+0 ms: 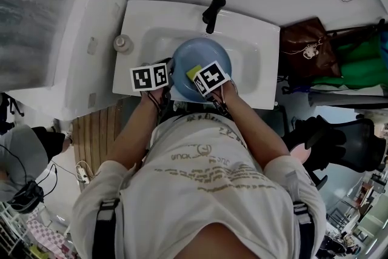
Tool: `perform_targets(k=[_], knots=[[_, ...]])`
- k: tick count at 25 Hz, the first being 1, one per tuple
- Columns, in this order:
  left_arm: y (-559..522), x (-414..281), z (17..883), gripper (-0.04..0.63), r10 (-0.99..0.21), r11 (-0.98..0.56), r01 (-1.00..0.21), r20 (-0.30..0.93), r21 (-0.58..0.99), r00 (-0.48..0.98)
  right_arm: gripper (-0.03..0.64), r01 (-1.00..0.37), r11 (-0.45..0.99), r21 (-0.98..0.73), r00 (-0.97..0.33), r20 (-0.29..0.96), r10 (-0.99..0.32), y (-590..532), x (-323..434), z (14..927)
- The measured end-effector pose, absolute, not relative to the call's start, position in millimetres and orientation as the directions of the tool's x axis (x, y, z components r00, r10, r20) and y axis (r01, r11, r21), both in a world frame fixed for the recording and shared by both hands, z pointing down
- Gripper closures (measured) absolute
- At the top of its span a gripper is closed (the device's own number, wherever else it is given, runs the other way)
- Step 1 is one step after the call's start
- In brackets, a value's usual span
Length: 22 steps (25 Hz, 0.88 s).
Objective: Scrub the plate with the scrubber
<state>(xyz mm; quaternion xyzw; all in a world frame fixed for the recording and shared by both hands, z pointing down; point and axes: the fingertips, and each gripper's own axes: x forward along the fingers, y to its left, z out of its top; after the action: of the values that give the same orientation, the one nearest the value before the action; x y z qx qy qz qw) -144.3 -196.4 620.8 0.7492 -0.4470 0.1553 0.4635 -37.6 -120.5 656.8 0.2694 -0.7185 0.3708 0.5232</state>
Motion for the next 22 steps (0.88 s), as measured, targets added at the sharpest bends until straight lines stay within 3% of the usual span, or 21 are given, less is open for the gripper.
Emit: perform_targets(k=[15, 22], knots=[[-195.1, -134.8, 609.2, 0.552, -0.516, -0.262, -0.813, 0.637, 0.519, 0.573, 0.39, -0.837, 0.521, -0.167, -0.268, 0.956, -0.123, -171.8, -2.8, 652.4], [-198.1, -141.6, 614.6, 0.554, -0.538, -0.22, -0.838, 0.654, 0.5, 0.532, 0.39, -0.73, 0.659, -0.181, -0.26, 0.965, -0.022, -143.1, -17.5, 658.4]])
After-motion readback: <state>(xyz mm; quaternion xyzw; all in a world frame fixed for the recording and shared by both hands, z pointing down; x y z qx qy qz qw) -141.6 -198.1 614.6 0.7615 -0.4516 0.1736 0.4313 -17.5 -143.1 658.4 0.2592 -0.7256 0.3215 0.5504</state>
